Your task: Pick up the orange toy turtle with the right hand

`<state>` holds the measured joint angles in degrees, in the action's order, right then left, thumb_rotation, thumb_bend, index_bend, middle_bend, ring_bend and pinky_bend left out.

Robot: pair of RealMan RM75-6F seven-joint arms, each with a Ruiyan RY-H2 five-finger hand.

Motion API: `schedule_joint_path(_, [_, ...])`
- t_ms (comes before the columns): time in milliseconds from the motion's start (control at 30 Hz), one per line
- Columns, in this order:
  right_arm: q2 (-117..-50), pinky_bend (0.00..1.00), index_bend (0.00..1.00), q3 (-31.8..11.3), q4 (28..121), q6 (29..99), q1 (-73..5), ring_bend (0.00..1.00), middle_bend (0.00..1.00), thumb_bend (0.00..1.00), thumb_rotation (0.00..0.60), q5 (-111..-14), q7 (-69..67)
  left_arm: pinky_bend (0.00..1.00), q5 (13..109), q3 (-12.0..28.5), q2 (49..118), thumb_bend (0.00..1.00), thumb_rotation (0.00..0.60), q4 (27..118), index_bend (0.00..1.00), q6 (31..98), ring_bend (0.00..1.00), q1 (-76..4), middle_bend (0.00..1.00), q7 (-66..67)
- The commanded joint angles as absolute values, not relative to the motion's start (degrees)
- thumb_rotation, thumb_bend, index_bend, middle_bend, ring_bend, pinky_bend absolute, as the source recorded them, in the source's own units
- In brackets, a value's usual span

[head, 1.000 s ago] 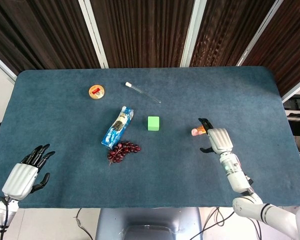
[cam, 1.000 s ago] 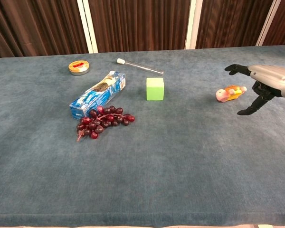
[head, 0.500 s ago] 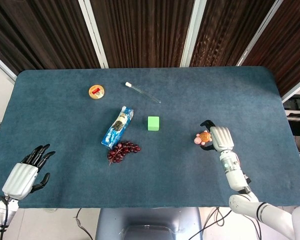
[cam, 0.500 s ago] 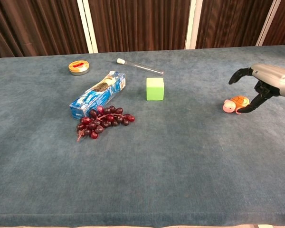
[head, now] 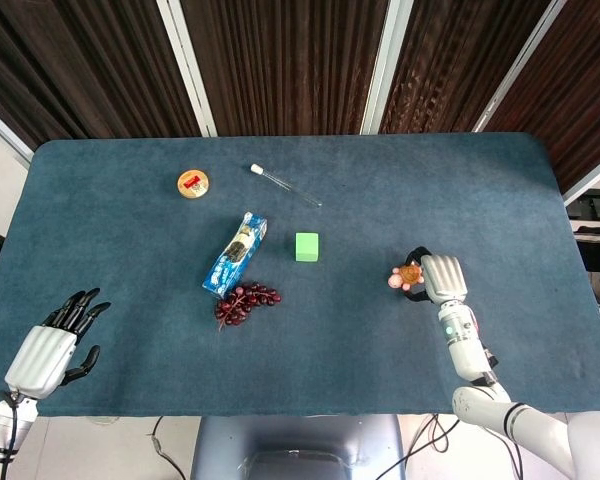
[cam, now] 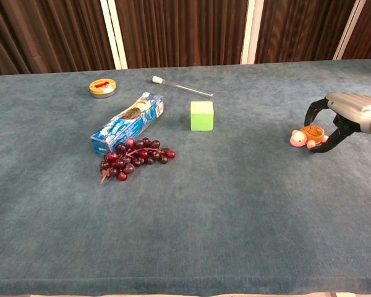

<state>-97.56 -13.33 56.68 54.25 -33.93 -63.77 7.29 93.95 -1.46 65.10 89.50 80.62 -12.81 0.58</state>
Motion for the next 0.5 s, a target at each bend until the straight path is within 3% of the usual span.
schedule_joint_path(33, [-99.21,1.0,0.57,-13.12,54.0,55.08,-34.15,1.0,0.43,0.39,0.6,-65.31,5.3,0.28,93.83,-1.43,65.1,0.47,0.6,89.54,0.15,80.72,0.04,-12.72,0.0,0.6])
schedule_joint_path(133, [-100.18,1.0,0.62,-12.89,51.84,55.97,-34.18,1.0,0.48,0.71,0.6,-66.92,3.0,0.28,93.76,-1.42,65.03,0.47,0.6,89.59,0.15,80.73,0.04,-12.68,0.0,0.58])
schedule_joint_path(233, [-101.0,1.0,0.72,-12.26,49.71,57.07,-34.11,1.0,0.55,0.96,0.6,-68.9,0.98,0.28,93.76,-1.37,65.02,0.47,0.6,89.71,0.15,80.65,0.04,-12.75,0.0,0.69])
schedule_joint_path(367, [-102.15,1.0,0.84,-11.55,46.8,58.47,-33.97,1.0,0.65,1.0,0.6,-71.12,-1.62,0.28,93.51,-1.29,64.95,0.47,0.6,89.82,0.15,80.45,0.04,-12.8,0.0,0.77])
schedule_joint_path(500, [-102.85,1.0,0.87,-11.02,44.77,59.27,-33.8,1.0,0.7,1.0,0.6,-72.35,-1.97,0.28,93.57,-1.33,64.98,0.47,0.6,89.72,0.15,80.5,0.04,-12.77,0.0,0.72])
